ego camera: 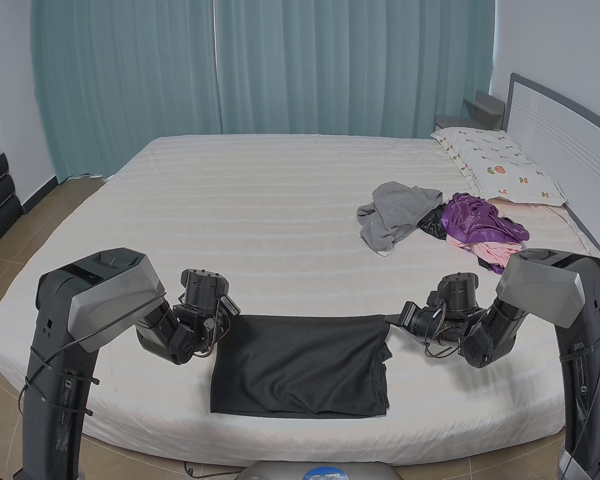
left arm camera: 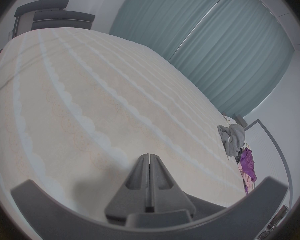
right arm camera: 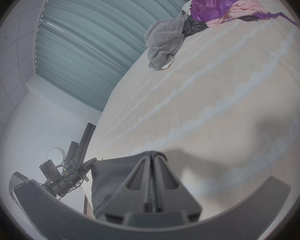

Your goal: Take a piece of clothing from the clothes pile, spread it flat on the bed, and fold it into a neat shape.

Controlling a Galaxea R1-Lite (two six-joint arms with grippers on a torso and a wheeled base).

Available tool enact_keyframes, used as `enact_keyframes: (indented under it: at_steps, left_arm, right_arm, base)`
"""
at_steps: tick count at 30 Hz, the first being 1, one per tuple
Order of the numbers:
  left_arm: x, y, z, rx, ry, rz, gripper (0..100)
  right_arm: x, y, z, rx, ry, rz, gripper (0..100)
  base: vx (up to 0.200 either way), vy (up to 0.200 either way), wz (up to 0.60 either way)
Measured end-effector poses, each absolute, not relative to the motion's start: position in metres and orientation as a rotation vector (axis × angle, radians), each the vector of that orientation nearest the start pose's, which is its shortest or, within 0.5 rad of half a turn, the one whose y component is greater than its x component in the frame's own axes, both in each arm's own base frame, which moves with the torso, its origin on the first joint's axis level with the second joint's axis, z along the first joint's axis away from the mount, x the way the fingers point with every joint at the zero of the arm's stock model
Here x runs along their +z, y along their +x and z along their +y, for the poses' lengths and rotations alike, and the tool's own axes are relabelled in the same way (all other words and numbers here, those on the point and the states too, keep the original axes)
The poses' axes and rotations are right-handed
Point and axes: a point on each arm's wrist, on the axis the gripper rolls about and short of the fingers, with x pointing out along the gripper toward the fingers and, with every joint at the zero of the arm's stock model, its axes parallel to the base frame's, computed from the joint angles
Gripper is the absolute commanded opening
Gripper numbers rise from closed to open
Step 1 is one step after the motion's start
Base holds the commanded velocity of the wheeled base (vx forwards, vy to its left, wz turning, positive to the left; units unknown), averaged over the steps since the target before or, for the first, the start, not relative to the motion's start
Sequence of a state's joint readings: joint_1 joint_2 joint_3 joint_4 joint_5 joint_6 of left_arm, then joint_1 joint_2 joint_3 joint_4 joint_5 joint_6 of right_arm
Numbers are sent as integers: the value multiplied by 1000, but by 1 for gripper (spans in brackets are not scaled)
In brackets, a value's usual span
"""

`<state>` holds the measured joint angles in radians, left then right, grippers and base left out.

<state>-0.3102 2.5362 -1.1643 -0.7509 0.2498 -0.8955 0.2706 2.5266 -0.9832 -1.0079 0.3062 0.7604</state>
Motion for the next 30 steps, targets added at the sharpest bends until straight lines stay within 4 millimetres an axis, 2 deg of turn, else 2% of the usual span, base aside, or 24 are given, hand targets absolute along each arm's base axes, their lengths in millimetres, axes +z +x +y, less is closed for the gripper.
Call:
enact_keyframes:
  at_steps: [1, 7, 11, 17, 21, 25, 30]
  left_arm:
    - [-45, 419, -128, 209, -696, 576, 100]
    - [-45, 418, -129, 206, -696, 582, 100]
    - [-46, 417, -129, 205, -696, 585, 100]
    - [-45, 415, -123, 214, -706, 592, 100]
    - [-44, 414, -115, 222, -720, 595, 100]
    - [-42, 415, -107, 232, -728, 588, 100]
    - [-41, 415, -104, 239, -732, 584, 100]
  right_arm:
    - [-51, 395, 117, 332, 729, 729, 100]
    - [-48, 379, 114, 356, 729, 737, 100]
    - [-44, 359, 109, 380, 730, 762, 100]
    - [-42, 309, 108, 395, 711, 852, 100]
    - [-39, 277, 120, 429, 654, 906, 100]
    - [-39, 262, 131, 458, 581, 910, 100]
    - [-42, 255, 136, 481, 540, 927, 100]
  base:
    - [0, 0, 0]
    - [0, 0, 0]
    - [0, 0, 0]
    - [0, 0, 0]
    - [0, 0, 0]
    - [0, 0, 0]
    - [0, 0, 0]
